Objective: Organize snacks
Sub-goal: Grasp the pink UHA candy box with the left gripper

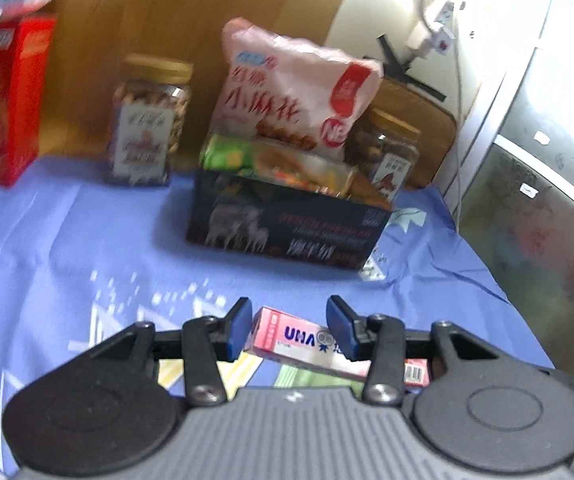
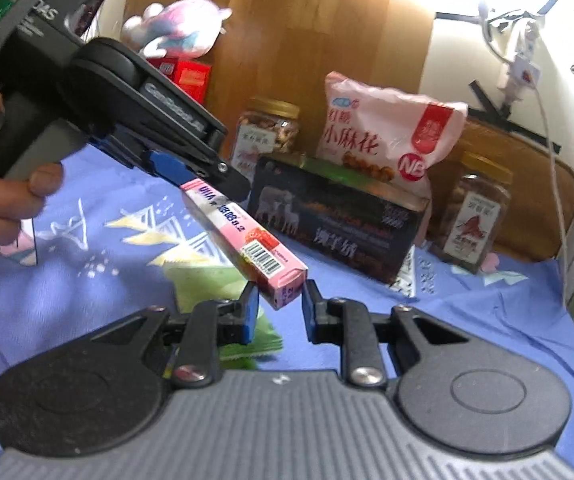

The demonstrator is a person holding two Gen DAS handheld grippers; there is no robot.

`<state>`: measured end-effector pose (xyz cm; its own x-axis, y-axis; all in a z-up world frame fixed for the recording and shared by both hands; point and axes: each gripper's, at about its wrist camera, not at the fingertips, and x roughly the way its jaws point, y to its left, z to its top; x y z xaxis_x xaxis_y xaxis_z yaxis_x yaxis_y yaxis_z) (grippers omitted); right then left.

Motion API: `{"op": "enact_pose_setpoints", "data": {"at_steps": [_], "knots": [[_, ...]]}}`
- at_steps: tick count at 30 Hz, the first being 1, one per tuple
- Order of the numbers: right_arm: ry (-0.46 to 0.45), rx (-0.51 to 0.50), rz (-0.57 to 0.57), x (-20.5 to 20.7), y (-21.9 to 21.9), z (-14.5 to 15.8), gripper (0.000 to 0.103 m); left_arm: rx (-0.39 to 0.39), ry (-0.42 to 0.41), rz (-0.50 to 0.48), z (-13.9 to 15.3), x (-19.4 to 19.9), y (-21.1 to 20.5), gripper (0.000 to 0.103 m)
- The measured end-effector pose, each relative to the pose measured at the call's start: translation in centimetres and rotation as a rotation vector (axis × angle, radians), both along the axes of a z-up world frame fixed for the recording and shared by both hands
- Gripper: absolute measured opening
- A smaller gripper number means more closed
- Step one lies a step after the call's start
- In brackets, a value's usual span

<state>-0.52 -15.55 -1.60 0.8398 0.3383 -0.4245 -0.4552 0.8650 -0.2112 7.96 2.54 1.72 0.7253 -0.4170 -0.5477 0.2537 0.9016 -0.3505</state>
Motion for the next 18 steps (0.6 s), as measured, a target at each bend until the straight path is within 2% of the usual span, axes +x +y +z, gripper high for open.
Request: {"op": "enact_pose_setpoints", "data": {"at_steps": [3, 7, 13, 18], "knots": [[0.023, -0.012, -0.006, 0.2, 0.4, -0.6, 0.026, -0.026, 0.043, 0.008, -1.3, 0.0, 0.6, 0.041], [0.018, -0.008, -0.009, 0.2, 0.5, -0.4, 0.026, -0.034, 0.042, 0.014, -1.6, -0.2, 0.8, 0.041], [-0.025, -0.011, -0.017, 0.6, 0.6, 0.2, 0.026, -0.025, -0.005, 0.008, -0.1, 0.1, 0.7, 0.041], [-0.09, -0.019, -0.016, 2.8, 1.0, 1.6, 0.026, -0.02, -0.058, 0.01, 2.0, 2.1, 0.9, 0.041]]}}
